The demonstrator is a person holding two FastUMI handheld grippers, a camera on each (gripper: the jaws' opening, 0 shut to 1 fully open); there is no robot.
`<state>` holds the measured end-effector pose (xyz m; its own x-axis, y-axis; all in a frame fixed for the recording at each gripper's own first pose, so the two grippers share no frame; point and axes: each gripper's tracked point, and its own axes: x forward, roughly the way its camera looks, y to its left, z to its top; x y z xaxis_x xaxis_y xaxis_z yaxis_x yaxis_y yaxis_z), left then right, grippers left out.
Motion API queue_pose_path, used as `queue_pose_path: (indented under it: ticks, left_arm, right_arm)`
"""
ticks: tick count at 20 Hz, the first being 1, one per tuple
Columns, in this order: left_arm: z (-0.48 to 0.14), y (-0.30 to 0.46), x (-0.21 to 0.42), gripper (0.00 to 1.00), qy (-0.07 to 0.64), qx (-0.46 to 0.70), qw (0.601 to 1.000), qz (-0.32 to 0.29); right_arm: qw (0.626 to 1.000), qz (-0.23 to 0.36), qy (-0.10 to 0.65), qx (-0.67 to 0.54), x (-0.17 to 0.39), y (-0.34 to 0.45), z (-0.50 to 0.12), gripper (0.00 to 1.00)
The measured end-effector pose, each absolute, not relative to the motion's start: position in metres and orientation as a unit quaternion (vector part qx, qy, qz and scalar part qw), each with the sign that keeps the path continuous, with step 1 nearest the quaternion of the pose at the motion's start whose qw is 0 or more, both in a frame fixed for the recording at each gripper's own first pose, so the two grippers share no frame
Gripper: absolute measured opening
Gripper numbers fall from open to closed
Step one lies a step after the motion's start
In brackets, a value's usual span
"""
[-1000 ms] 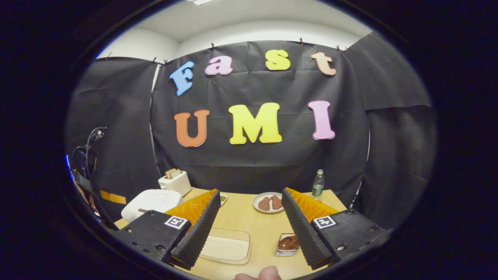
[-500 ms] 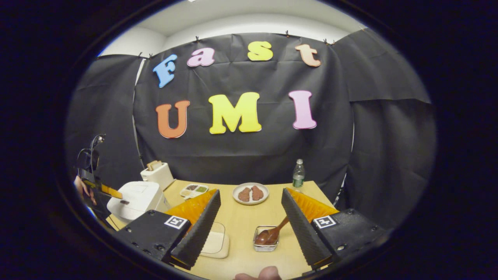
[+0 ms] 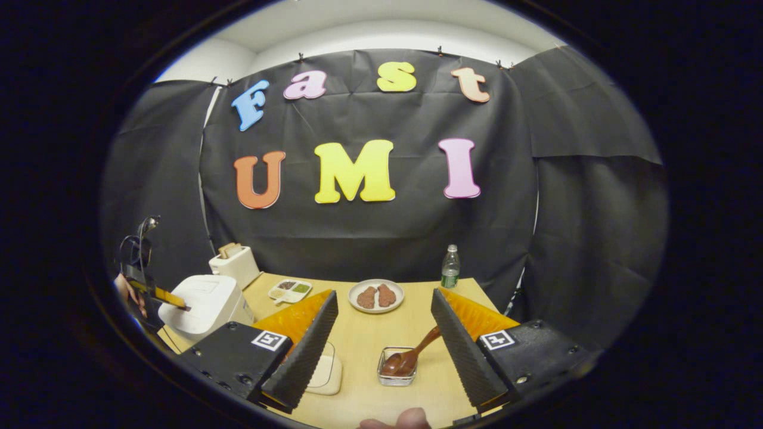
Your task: Close the left gripper, press the button to open the rice cooker; take a wooden spoon from the chopstick holder with the right hand, scoop a spoonful of rice and pour it into the rice cooker, then put the wooden spoon back into the chopstick holder.
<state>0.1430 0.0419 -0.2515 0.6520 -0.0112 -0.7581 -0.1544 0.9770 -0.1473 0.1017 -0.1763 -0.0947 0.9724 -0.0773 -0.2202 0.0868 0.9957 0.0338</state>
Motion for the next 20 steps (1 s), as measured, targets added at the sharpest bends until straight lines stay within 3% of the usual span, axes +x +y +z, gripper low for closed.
queue_pose_path:
  ticks: [4, 8, 14, 20]
  left_arm:
    - [-0.227, 0.042, 0.154, 0.00, 0.394, -0.080, 0.915, 0.044]
    - [-0.144, 0.047, 0.195, 0.00, 0.281, -0.060, 0.957, 0.040]
    - [-0.070, 0.057, 0.244, 0.00, 0.154, -0.043, 0.986, 0.043]
    - [-0.018, 0.042, 0.227, 0.00, 0.077, -0.044, 0.995, 0.039]
  right_arm:
    - [0.994, -0.041, 0.101, 0.017, 0.102, -0.179, -0.083, 1.00]
    - [0.995, -0.059, 0.083, 0.012, 0.097, -0.193, -0.069, 1.00]
    - [0.993, -0.083, 0.083, 0.008, 0.080, -0.212, -0.067, 1.00]
    - [0.992, -0.090, 0.092, 0.018, 0.074, -0.222, -0.078, 1.00]
